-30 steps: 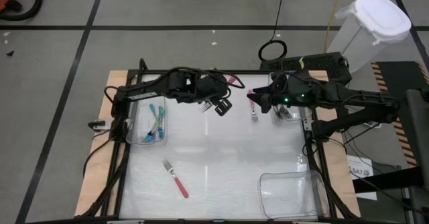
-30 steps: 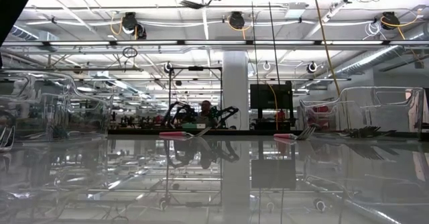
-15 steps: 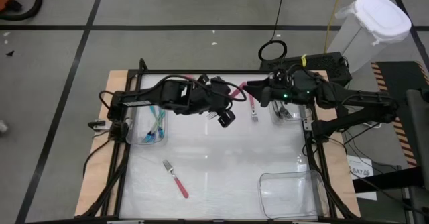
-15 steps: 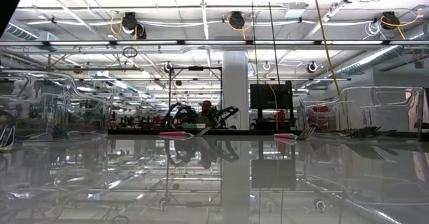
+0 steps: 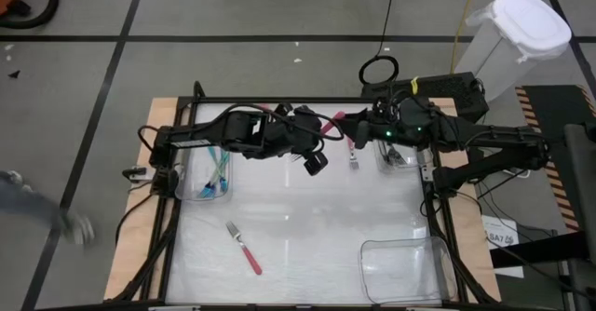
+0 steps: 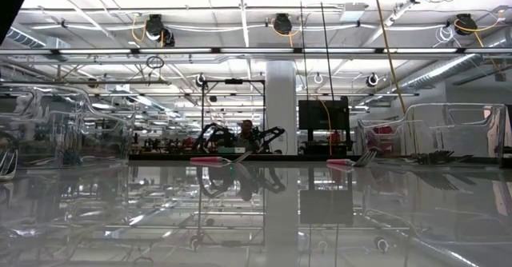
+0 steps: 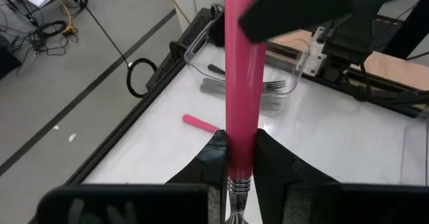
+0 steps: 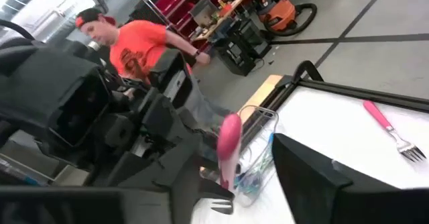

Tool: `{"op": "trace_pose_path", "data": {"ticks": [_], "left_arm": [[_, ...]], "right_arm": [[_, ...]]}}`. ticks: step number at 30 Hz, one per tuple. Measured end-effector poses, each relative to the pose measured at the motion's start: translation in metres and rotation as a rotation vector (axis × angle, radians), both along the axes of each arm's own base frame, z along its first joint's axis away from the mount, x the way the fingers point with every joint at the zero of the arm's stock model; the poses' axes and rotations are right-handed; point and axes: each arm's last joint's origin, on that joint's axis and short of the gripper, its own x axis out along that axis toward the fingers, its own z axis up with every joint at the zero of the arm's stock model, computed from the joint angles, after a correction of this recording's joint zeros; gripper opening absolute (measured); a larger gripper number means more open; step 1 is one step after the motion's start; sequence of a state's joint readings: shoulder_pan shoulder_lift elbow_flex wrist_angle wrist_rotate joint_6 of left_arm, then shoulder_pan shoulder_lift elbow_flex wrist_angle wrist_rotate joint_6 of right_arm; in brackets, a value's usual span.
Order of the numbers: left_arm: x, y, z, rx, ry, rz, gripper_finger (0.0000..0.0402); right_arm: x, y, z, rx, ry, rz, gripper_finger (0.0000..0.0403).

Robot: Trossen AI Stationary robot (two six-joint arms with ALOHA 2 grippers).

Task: Sort silverware by color (type)
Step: Put the pink fork into the bottom right transparent bin

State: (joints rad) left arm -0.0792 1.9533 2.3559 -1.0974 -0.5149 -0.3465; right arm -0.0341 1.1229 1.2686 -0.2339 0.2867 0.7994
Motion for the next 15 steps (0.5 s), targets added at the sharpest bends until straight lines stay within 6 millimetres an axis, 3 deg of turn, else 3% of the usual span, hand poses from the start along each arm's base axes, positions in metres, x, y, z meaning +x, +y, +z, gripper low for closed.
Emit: {"op": "trace_pose_path", "data": {"ticks": [9,15], "left_arm": [[-0.0004,0.0008,-0.0008,0.010,0.015,-0.005,0.0050],[-0.0002,0.0005,-0.0009,0.000,0.013,-0.011,0.0085]], "right_arm": [[-0.0003,-0.0026,0.0004,0.000,-0.006,-0.031,0.0028],[-0.0006,-0.0061,-0.0001,0.021,-0.008,-0.047,0.0027]]}}
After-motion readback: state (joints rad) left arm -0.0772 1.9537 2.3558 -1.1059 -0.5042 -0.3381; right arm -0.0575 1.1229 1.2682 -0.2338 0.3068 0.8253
